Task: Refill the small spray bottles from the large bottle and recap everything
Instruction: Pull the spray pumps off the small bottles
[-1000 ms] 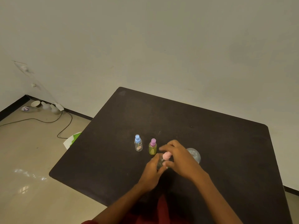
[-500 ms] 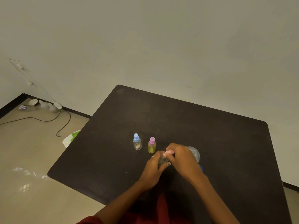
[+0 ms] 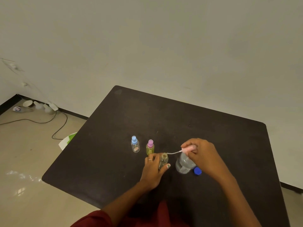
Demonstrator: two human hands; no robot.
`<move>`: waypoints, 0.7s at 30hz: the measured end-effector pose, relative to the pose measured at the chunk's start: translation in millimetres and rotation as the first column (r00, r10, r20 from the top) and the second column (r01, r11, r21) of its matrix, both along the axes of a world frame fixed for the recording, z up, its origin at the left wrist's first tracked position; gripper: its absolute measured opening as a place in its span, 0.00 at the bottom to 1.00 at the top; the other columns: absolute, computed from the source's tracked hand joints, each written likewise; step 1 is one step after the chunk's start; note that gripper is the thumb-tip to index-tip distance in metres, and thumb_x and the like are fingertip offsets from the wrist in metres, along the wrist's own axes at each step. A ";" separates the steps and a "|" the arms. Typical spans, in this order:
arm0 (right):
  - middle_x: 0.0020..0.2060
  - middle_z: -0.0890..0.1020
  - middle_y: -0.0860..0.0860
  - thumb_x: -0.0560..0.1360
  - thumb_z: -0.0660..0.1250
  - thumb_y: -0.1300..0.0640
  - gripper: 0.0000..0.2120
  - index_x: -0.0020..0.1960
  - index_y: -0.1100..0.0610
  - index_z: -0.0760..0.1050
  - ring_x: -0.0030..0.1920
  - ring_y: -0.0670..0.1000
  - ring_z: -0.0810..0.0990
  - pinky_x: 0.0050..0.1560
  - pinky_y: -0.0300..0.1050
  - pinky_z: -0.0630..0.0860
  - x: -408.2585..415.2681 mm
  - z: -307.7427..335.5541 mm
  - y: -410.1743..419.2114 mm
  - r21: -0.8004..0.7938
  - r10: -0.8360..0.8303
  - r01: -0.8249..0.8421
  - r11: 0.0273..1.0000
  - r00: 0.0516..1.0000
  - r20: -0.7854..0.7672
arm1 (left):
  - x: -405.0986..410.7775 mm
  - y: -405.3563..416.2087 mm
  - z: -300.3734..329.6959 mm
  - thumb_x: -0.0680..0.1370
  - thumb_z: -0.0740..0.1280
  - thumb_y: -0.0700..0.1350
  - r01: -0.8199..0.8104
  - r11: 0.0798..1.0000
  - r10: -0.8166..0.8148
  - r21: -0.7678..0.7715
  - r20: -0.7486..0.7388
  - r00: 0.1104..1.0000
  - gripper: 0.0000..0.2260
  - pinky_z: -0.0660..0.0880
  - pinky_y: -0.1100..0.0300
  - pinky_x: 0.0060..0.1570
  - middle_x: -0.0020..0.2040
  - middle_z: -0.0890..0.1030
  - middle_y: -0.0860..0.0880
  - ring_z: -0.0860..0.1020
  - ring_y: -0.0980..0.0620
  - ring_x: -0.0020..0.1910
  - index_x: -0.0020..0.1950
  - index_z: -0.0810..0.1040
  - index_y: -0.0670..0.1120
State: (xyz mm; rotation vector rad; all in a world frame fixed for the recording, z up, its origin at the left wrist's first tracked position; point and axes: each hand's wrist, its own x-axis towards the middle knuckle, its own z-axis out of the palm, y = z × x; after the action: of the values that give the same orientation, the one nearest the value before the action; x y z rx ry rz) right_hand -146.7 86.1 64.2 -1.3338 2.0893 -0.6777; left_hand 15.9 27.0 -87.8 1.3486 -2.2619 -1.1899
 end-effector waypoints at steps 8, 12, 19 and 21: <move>0.51 0.83 0.48 0.74 0.65 0.66 0.14 0.55 0.53 0.80 0.51 0.43 0.80 0.51 0.31 0.73 6.3 -4.5 6.1 -0.131 -0.179 0.210 0.969 0.960 0.216 | 0.5 -4.3 -9.0 0.76 0.66 0.51 -0.043 0.998 0.047 0.050 -0.066 0.997 0.20 0.72 0.54 0.60 0.61 0.69 0.51 0.70 0.53 0.58 0.66 0.68 0.54; 0.65 0.75 0.51 0.76 0.62 0.66 0.18 0.65 0.56 0.74 0.62 0.43 0.74 0.54 0.23 0.68 30.7 -29.5 5.1 -0.067 -0.098 0.111 0.992 0.980 0.175 | -1.1 -3.9 -13.0 0.74 0.69 0.48 -0.066 0.994 0.077 0.084 -0.128 0.989 0.18 0.74 0.53 0.58 0.58 0.76 0.55 0.74 0.57 0.56 0.63 0.70 0.54; 0.75 0.58 0.54 0.80 0.55 0.66 0.22 0.73 0.55 0.63 0.75 0.50 0.57 0.70 0.40 0.58 58.6 -94.5 14.1 0.150 0.040 -0.042 0.988 0.999 0.019 | 6.4 -2.5 -18.6 0.74 0.69 0.42 -0.105 0.992 0.114 0.075 -0.139 0.984 0.17 0.70 0.67 0.55 0.56 0.78 0.58 0.74 0.61 0.56 0.60 0.71 0.53; 0.76 0.57 0.54 0.79 0.55 0.67 0.23 0.73 0.56 0.62 0.75 0.50 0.58 0.70 0.40 0.59 61.3 -106.9 17.1 0.175 0.053 -0.048 0.983 0.998 -0.022 | 9.6 -0.1 -19.9 0.74 0.70 0.41 -0.131 0.989 0.139 0.064 -0.160 0.977 0.17 0.73 0.67 0.55 0.54 0.79 0.58 0.76 0.62 0.55 0.60 0.71 0.52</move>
State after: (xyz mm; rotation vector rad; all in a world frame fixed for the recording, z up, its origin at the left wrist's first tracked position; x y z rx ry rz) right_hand -85.4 103.2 -42.7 -1.2992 2.0755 -0.4470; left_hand 25.5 27.0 -107.7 1.3463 -2.0061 -1.2719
